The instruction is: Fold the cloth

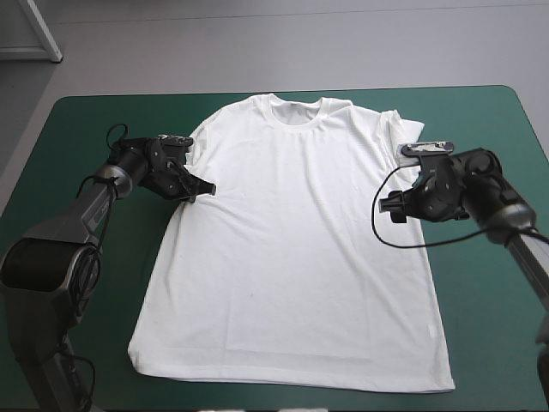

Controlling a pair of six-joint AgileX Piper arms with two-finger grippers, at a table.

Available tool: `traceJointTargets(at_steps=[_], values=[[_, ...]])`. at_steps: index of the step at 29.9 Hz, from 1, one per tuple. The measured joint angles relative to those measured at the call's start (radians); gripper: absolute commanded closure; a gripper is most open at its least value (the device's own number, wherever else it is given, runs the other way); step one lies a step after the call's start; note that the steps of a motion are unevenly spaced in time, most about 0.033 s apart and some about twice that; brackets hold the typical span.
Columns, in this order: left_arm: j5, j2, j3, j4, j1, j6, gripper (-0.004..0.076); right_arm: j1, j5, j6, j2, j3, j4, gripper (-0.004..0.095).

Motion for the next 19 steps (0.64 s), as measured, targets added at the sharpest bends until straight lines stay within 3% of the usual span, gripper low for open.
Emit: traceJointTargets(at_steps=[10, 19], values=[[-0.002, 0.002, 0.000, -0.025, 0.000, 0.008, 0.0733, -0.112, -0.039, -0.086, 0.334, -0.202, 0.091, 0.0196], [-0.004, 0.002, 0.000, -0.035, 0.000, 0.008, 0.0733, -0.118, -0.052, -0.116, 0.460, -0.261, 0.148, 0.0326]])
